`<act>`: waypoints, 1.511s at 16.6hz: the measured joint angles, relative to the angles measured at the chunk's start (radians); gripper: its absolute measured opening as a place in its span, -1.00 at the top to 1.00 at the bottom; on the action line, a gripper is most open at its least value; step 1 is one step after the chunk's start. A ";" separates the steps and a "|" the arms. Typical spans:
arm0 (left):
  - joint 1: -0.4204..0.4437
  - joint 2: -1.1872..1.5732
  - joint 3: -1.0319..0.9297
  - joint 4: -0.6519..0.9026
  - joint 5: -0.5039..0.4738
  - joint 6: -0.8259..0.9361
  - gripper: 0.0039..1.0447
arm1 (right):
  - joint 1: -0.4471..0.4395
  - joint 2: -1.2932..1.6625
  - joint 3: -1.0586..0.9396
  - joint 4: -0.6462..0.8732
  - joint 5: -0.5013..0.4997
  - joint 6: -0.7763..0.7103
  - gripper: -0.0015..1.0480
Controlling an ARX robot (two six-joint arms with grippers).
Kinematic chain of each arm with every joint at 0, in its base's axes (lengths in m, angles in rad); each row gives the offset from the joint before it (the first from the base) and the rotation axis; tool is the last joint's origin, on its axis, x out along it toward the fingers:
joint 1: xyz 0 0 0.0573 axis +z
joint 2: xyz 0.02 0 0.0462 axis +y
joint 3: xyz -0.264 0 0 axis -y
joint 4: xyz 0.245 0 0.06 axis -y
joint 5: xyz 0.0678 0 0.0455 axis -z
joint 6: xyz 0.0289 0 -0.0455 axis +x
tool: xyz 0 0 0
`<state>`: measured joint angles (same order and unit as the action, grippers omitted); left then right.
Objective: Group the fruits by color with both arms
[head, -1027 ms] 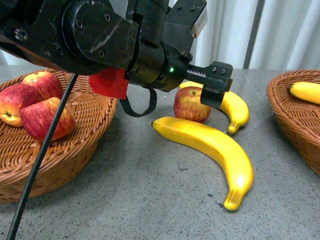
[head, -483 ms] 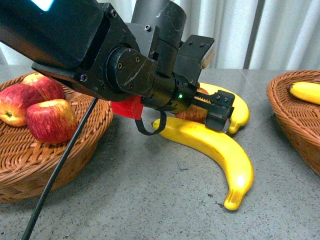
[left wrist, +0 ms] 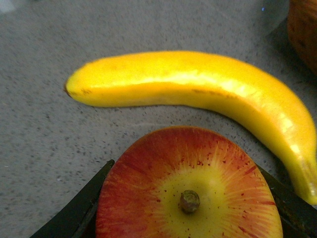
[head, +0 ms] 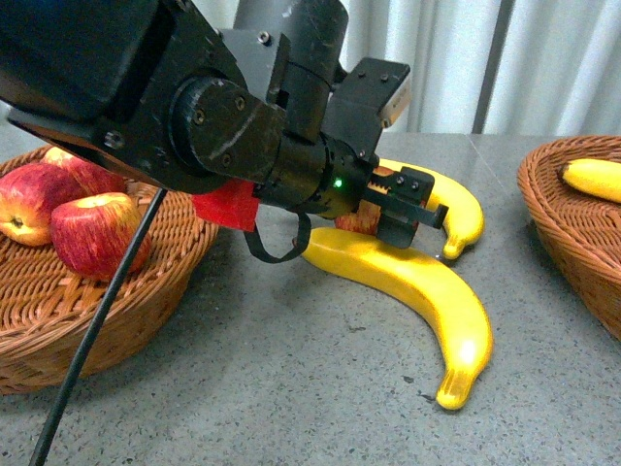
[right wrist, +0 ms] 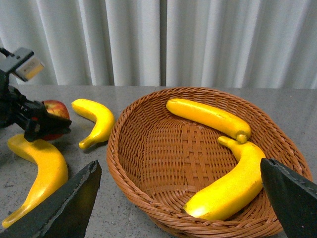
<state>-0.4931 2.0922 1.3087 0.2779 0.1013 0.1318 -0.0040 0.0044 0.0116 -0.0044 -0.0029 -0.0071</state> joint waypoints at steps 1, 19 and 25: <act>0.005 -0.035 -0.018 0.009 -0.005 0.000 -0.30 | 0.000 0.000 0.000 0.000 0.000 0.000 -0.87; 0.332 -0.349 -0.285 0.015 -0.178 -0.128 -0.87 | 0.000 0.000 0.000 0.000 0.000 0.000 -0.87; 0.335 -0.781 -0.588 0.190 -0.122 -0.077 -0.88 | 0.000 0.000 0.000 0.000 0.000 0.000 -0.87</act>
<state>-0.1581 1.3113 0.7204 0.4683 -0.0204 0.0547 -0.0040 0.0044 0.0116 -0.0044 -0.0025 -0.0074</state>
